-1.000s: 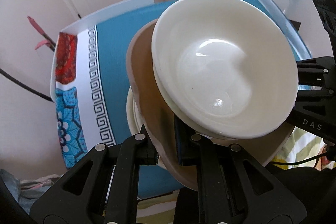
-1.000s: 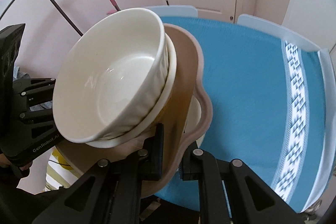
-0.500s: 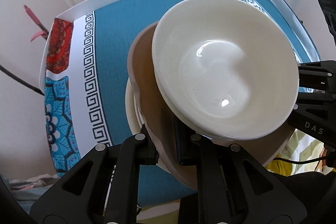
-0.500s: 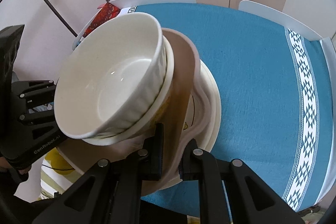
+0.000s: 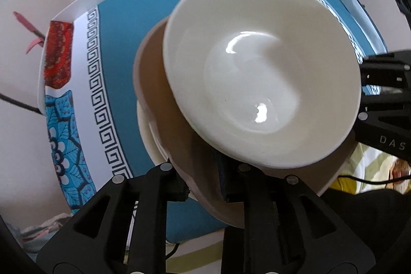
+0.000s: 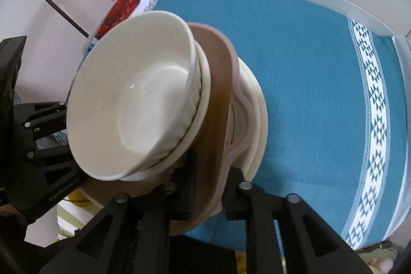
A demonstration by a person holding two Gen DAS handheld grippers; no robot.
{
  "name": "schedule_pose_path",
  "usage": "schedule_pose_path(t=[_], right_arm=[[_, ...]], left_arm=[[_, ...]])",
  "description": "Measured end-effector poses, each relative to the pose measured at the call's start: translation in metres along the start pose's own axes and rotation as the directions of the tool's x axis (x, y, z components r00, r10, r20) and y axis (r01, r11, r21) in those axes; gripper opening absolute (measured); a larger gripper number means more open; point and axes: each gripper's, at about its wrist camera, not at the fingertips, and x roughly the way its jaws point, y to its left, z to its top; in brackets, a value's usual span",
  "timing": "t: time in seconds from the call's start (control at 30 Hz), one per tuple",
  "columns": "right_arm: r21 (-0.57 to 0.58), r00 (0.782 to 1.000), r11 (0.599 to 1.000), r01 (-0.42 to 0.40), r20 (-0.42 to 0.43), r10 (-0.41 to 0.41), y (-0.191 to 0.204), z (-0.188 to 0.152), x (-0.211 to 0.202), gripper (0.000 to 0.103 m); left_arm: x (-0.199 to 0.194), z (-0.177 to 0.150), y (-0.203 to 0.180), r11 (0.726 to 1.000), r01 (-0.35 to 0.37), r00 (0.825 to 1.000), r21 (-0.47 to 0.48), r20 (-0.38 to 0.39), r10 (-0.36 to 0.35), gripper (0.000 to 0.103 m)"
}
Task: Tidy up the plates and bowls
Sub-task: 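Carry the taupe dish with bowls over the plate stack with both grippers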
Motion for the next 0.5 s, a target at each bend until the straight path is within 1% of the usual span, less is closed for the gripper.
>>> schedule_pose_path(t=[0.13,0.3,0.5], right_arm=[[-0.01,0.999,1.0,0.006,-0.035,-0.007,0.0023,0.0012,-0.0014,0.017],[0.025,0.997,1.0,-0.009,-0.073,0.011,-0.0006,0.0024,-0.0026,0.018],[0.046,0.997,0.999,0.002,-0.08,0.002,-0.0016,0.0065,-0.006,0.018]], left_arm=[[0.0006,0.0005,-0.0032,1.0,0.016,0.999,0.022,-0.028,-0.015,0.019],[0.0026,0.0034,-0.0033,0.999,0.047,0.997,0.021,-0.066,-0.046,0.022],[0.0038,0.0065,-0.0019,0.997,0.071,0.993,0.011,-0.091,-0.069,0.023]])
